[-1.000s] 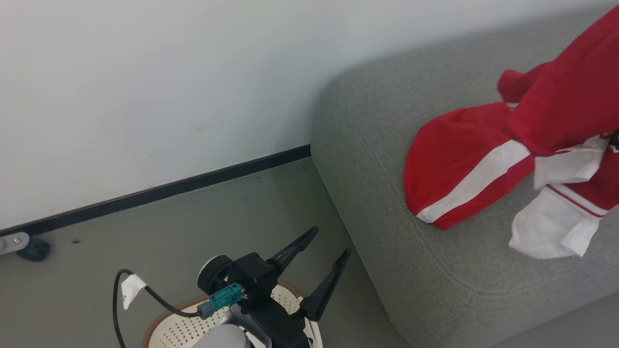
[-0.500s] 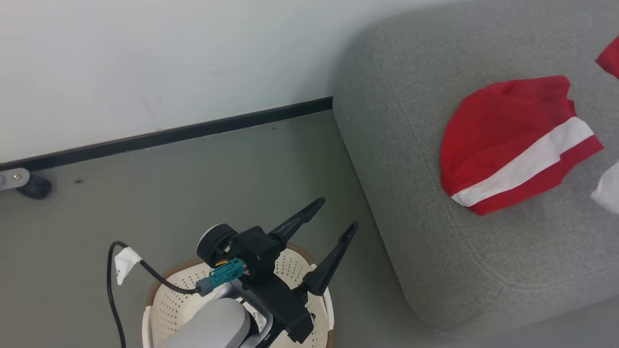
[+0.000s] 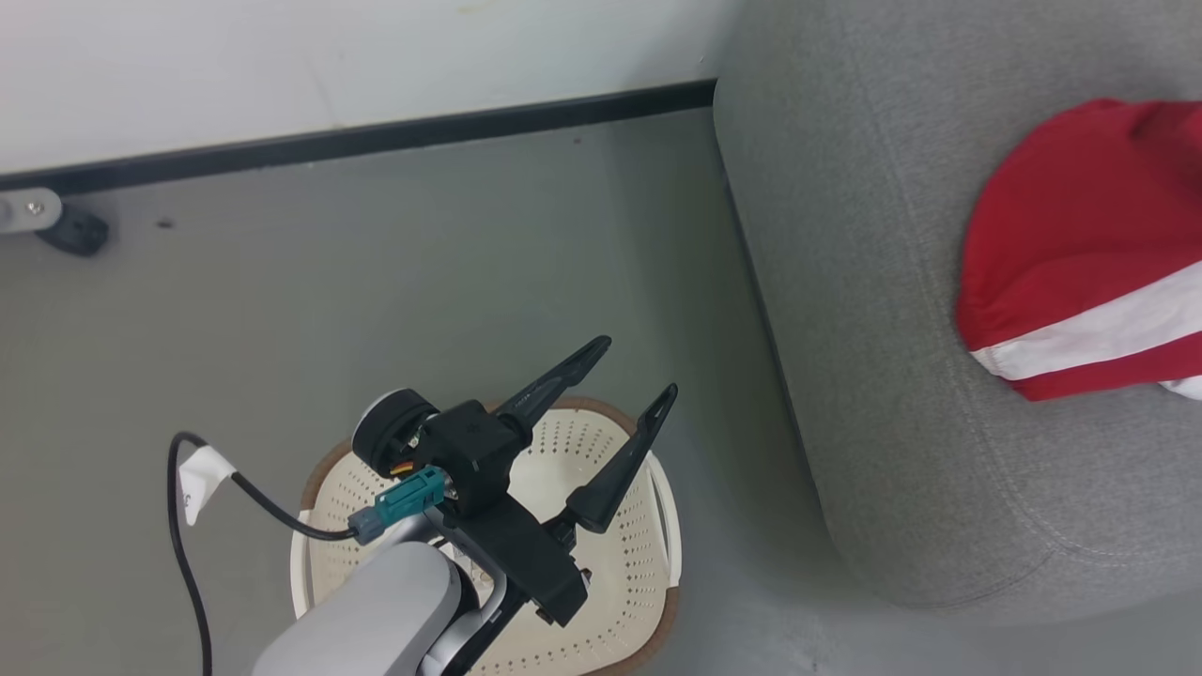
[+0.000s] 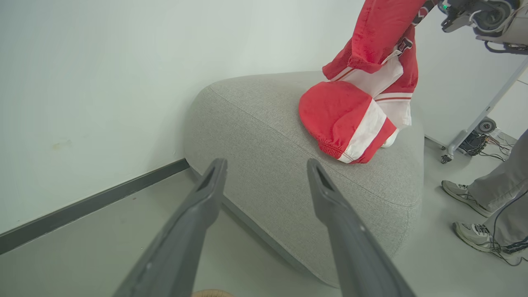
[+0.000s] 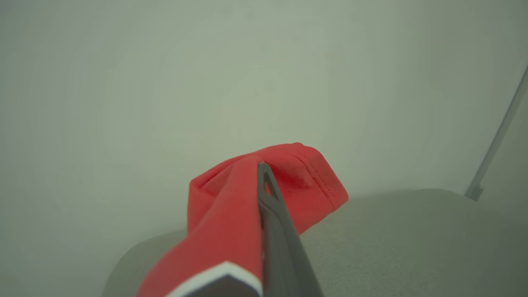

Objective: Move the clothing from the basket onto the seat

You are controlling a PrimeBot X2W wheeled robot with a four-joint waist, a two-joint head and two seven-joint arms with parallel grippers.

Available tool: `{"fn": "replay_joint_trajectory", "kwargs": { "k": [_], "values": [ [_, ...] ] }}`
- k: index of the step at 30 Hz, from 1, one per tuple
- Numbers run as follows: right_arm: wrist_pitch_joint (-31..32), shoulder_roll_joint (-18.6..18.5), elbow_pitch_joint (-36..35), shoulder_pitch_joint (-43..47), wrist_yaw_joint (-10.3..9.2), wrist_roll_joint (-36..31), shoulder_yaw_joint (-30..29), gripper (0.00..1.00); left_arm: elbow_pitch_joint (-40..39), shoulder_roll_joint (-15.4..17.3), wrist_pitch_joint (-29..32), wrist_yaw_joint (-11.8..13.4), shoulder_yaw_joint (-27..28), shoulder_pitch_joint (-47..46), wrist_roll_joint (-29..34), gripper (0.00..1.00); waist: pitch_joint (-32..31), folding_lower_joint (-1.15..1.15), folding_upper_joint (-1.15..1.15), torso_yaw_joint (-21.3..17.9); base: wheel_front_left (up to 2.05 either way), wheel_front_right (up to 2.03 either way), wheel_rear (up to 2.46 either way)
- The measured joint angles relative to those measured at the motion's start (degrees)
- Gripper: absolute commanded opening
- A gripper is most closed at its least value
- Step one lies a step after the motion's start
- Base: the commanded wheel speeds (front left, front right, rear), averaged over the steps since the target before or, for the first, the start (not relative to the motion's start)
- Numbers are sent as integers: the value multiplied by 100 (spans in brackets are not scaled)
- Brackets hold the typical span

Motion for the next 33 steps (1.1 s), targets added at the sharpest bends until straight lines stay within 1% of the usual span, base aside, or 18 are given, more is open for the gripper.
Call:
{"fn": "replay_joint_trajectory", "kwargs": {
  "k": [8, 13, 14, 16, 19, 20, 21, 22, 23, 27, 33],
  "values": [
    [141, 278, 501, -75, 0, -141, 438, 0, -77, 43, 49, 5, 27, -186, 52, 100, 412, -1, 0, 116, 0, 0, 0],
    [485, 535, 832, -176, 0, -163, 843, 0, 5, 52, 49, 4, 49, -207, 52, 100, 531, 0, 0, 171, 0, 0, 0],
    [485, 535, 832, -176, 0, -163, 843, 0, 5, 52, 49, 4, 49, -207, 52, 100, 531, 0, 0, 171, 0, 0, 0],
    [753, 569, 1057, -175, 0, -156, 1017, 0, 86, 19, 44, -2, 47, -207, 52, 100, 513, 0, 0, 194, 0, 0, 0],
    [947, 567, 1125, -179, 0, -129, 1167, 0, 113, -4, 35, -3, 48, -207, 52, 100, 471, -1, 0, 211, 0, 0, 0],
    [990, 567, 1139, -179, 0, -127, 1226, 21, 145, -15, 24, -3, 47, -207, 51, 100, 453, -1, 0, 215, 0, 0, 0],
    [1012, 568, 1159, -179, 0, -126, 1274, 31, 189, -27, 20, -3, 47, -206, 51, 100, 433, -1, 0, 219, 0, 0, 0],
    [1059, 569, 1160, -181, 0, -124, 1329, 49, 223, -30, -3, -3, 47, -203, 51, 100, 410, -1, 0, 221, 0, 0, 0],
    [1104, 569, 1159, -182, 0, -120, 1396, 100, 250, -32, -8, -3, 49, -202, 49, 100, 384, -1, 0, 222, 0, 0, 0],
    [1332, 569, 1192, -176, 0, -33, 1669, 100, 375, -66, -63, -12, 52, -190, 40, 100, 254, -1, -1, 220, 0, 0, 0],
    [1457, 493, 1067, -92, 0, 71, 2062, 100, 522, -76, -136, -54, 90, -142, -51, 100, -15, -1, -1, 200, 0, 0, 0]
  ]
}}
